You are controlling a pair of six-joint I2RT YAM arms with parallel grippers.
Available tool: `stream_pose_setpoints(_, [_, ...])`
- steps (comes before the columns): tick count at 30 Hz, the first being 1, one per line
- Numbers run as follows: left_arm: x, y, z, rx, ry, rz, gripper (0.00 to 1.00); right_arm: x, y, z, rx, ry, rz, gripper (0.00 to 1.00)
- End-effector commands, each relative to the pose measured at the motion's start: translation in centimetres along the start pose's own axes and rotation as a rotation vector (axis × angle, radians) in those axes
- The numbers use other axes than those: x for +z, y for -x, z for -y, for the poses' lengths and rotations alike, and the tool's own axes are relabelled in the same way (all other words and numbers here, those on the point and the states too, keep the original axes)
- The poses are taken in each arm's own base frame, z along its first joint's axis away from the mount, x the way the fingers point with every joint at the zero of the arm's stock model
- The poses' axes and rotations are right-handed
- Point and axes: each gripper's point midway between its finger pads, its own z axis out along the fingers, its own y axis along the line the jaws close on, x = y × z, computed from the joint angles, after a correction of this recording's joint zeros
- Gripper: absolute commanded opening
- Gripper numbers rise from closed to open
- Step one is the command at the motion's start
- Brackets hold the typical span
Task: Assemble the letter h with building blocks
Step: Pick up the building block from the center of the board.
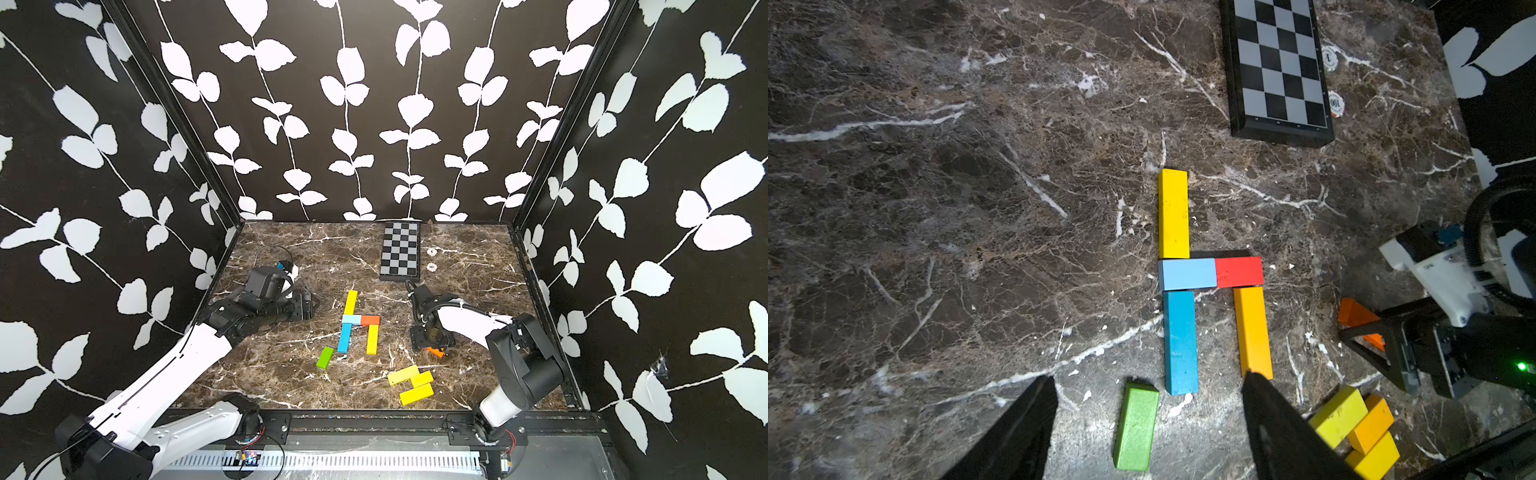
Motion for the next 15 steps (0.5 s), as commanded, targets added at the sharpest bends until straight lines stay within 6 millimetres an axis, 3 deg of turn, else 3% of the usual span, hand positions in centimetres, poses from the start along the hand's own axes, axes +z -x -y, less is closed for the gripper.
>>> stream_pose_setpoints(1, [0.4,-0.4,0.0,-0.008,-0.008,-0.011,0.73,0.8,-1.5,-0.7,-0.005,0.051,-0.042,0.75])
stream_pose_setpoints(7, [0.9,-0.2,0.3,-0.018,-0.019,-0.015,0.73,0.4,-1.8,-0.1,0.031,0.013,-0.026,0.51])
stream_pose_setpoints(15, [0.9,-0.3,-0.2,-0.023,0.013,-0.021,0.73,-1.5,2.3,-0.7,0.028,-0.02,0.058,0.28])
